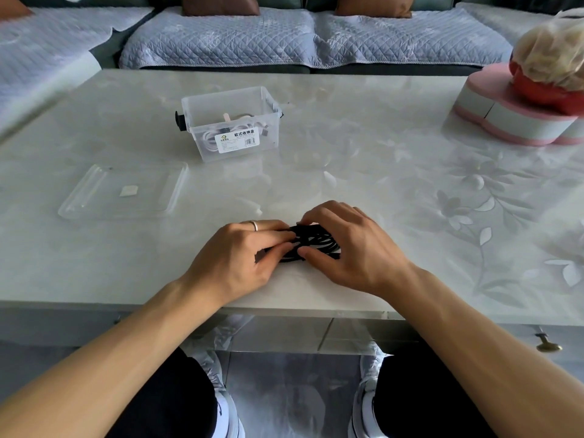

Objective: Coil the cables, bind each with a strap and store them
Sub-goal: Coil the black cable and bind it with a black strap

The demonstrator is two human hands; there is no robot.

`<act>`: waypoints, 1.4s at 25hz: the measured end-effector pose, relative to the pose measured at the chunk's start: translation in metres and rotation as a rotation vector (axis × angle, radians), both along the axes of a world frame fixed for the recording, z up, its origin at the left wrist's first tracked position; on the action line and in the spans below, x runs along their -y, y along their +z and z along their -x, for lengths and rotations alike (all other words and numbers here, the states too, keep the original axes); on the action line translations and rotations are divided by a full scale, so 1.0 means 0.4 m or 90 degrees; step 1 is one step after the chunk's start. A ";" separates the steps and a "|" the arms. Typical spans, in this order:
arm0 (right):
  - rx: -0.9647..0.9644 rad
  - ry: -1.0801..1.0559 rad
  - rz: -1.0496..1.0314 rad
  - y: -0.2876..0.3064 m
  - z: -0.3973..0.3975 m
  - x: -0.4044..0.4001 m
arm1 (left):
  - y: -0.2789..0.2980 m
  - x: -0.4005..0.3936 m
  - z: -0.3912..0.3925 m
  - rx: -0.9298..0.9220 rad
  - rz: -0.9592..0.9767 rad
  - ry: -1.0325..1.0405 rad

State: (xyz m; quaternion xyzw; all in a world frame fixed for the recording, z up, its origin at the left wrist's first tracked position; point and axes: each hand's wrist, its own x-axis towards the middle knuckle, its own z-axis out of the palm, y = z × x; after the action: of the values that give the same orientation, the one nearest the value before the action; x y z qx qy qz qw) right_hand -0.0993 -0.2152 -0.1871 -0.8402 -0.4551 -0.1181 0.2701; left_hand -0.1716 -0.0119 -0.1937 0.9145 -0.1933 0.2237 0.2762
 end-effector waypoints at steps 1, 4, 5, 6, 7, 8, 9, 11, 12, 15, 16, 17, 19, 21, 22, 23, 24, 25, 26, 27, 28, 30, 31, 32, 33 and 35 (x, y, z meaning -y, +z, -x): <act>0.051 0.007 -0.011 -0.003 0.002 0.001 | 0.000 0.001 -0.003 0.006 0.016 0.008; 0.191 0.054 -0.020 -0.013 0.007 0.015 | -0.006 0.003 -0.009 0.013 0.004 0.017; 0.215 0.071 -0.012 -0.016 0.010 0.020 | -0.009 0.004 -0.009 0.013 -0.010 0.023; 0.236 0.084 -0.003 -0.018 0.013 0.023 | -0.011 0.005 -0.007 0.016 -0.026 0.030; 0.257 0.093 0.006 -0.020 0.015 0.026 | -0.012 0.007 -0.005 0.020 -0.044 0.036; 0.277 0.101 0.014 -0.023 0.017 0.028 | -0.013 0.011 -0.003 0.024 -0.066 0.040; 0.292 0.112 0.019 -0.025 0.019 0.030 | -0.013 0.014 0.001 0.027 -0.094 0.044; 0.294 0.132 0.020 -0.025 0.021 0.032 | -0.013 0.019 0.009 0.040 -0.155 0.046; 0.287 0.133 0.016 -0.025 0.022 0.032 | -0.013 0.022 0.013 0.047 -0.180 0.044; 0.245 0.116 0.000 -0.021 0.029 0.028 | -0.015 0.022 0.022 0.042 -0.193 0.045; 0.234 0.109 -0.005 -0.021 0.031 0.027 | -0.015 0.021 0.023 0.035 -0.179 0.046; 0.225 0.102 -0.012 -0.022 0.031 0.024 | -0.012 0.021 0.022 0.030 -0.162 0.045; 0.183 0.075 -0.023 -0.022 0.031 0.022 | -0.009 0.022 0.017 0.014 -0.122 0.029; 0.109 0.040 -0.051 -0.016 0.031 0.019 | -0.003 0.021 0.019 -0.004 -0.091 0.009; 0.071 0.027 -0.061 -0.013 0.031 0.018 | -0.002 0.021 0.018 -0.009 -0.082 -0.001; 0.036 0.019 -0.064 -0.011 0.031 0.016 | -0.002 0.020 0.017 -0.015 -0.076 -0.010; 0.001 0.015 -0.063 -0.010 0.030 0.014 | -0.002 0.019 0.016 -0.021 -0.071 -0.014; -0.041 0.009 -0.064 -0.008 0.027 0.011 | -0.003 0.017 0.013 -0.022 -0.069 -0.015; -0.086 -0.003 -0.068 -0.005 0.026 0.008 | -0.005 0.018 0.011 -0.018 -0.071 -0.011; -0.120 -0.019 -0.073 -0.002 0.025 0.004 | -0.008 0.019 0.007 -0.012 -0.075 -0.004; -0.131 -0.038 -0.076 0.002 0.024 0.002 | -0.012 0.021 0.004 -0.009 -0.074 0.006; -0.112 -0.069 -0.081 0.011 0.025 -0.002 | -0.017 0.024 0.001 -0.019 -0.057 0.030; -0.109 -0.078 -0.085 0.017 0.027 -0.005 | -0.017 0.026 0.001 -0.029 -0.049 0.040; -0.120 -0.085 -0.091 0.023 0.027 -0.009 | -0.016 0.028 0.002 -0.035 -0.049 0.046; -0.142 -0.092 -0.099 0.028 0.024 -0.013 | -0.015 0.032 0.004 -0.035 -0.059 0.047; -0.205 -0.118 -0.102 0.035 0.009 -0.026 | -0.012 0.036 0.007 -0.027 -0.084 0.037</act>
State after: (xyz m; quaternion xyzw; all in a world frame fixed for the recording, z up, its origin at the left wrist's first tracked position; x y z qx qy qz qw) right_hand -0.1029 -0.2048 -0.1732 -0.8624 -0.3155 -0.0427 0.3936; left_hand -0.1742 -0.0262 -0.1984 0.9404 -0.1751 0.1993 0.2127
